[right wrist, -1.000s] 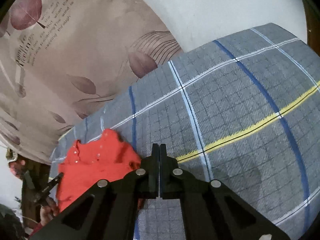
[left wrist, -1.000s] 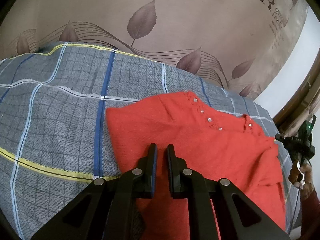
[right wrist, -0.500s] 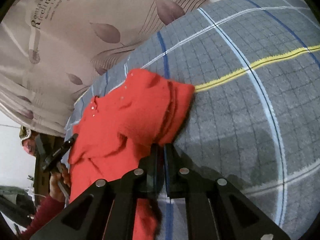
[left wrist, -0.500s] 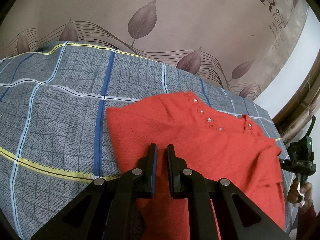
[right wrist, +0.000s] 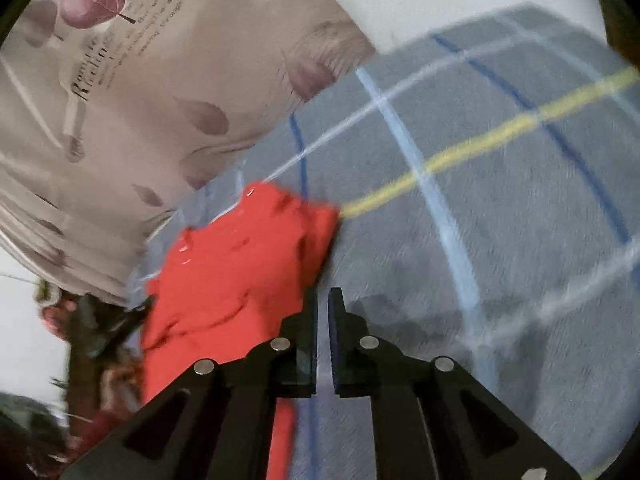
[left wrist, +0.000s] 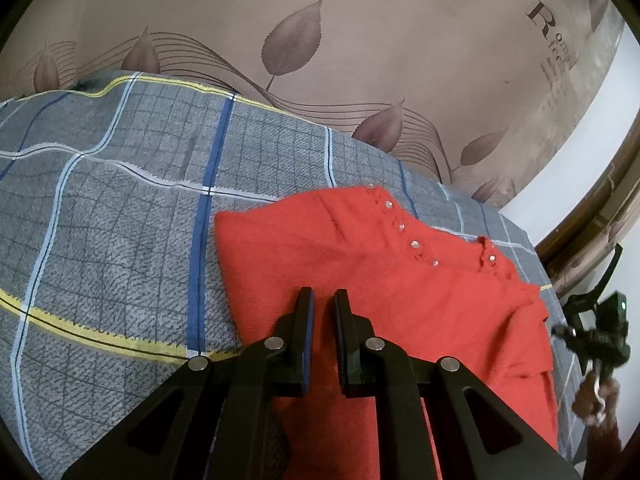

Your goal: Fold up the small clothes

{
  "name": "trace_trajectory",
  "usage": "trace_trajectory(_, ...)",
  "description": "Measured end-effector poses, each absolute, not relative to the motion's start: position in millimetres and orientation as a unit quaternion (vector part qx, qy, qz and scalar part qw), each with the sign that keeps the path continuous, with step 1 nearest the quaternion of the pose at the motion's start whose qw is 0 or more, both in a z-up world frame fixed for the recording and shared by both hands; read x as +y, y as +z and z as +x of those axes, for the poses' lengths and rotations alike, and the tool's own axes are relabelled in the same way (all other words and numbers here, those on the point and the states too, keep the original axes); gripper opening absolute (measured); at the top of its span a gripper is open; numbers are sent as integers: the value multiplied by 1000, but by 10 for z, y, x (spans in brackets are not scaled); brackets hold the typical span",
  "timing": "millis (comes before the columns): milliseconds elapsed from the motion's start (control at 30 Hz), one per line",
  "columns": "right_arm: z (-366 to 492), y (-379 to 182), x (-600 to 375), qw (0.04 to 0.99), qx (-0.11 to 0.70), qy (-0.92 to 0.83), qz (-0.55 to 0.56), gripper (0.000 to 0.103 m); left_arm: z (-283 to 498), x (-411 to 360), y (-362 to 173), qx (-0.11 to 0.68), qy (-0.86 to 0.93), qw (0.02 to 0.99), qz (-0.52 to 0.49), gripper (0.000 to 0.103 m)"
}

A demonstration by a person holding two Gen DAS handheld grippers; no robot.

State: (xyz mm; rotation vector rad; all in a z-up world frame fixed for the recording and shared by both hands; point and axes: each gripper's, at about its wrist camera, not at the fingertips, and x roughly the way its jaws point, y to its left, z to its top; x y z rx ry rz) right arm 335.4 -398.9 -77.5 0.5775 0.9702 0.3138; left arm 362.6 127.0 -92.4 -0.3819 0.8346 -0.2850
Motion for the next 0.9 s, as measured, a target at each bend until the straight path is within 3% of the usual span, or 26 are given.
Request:
trace_trajectory(33, 3264, -772, -3907, 838, 463, 137, 254, 34, 3628, 1270, -923, 401, -137, 887, -184, 11)
trace_trajectory(67, 3139, -753, -3762, 853, 463, 124, 209, 55, 3627, 1265, -922, 401, -136, 887, -184, 11)
trace_trajectory(133, 2888, -743, -3417, 873, 456, 120, 126, 60, 3624, 1268, -921, 401, -136, 887, -183, 11)
trace_trajectory(300, 2661, -702, -2778, 895, 435, 101, -18, 57, 3622, 1266, -920, 401, -136, 887, -184, 11)
trace_trajectory(367, 2727, -798, -2652, 893, 438, 71, -72, 48, 3622, 1266, -920, 401, -136, 887, -183, 11)
trace_trajectory(567, 2896, -822, -2842, 903, 426, -11, -52, 49, 3627, 1277, -925, 400, -138, 886, -191, 11)
trace_trajectory(667, 2935, -837, -2811, 905, 422, -24, -51, 57, 3632, 1280, -925, 400, -139, 885, -195, 11)
trace_trajectory(767, 2965, -857, -2678, 904, 425, 3, -51, 50, 3630, 1295, -931, 399, -140, 884, -198, 11)
trace_trajectory(800, 2972, -860, -2657, 906, 418, -9, -67, 31, 3628, 1298, -931, 399, -140, 884, -198, 11)
trace_trajectory(833, 2980, -851, -2673, 907, 413, -28, -75, 19, 3622, 1302, -930, 398, -139, 885, -198, 11)
trace_trajectory(900, 2987, -834, -2817, 907, 418, -32, -39, 17, 3613, 1306, -930, 397, -140, 885, -200, 11)
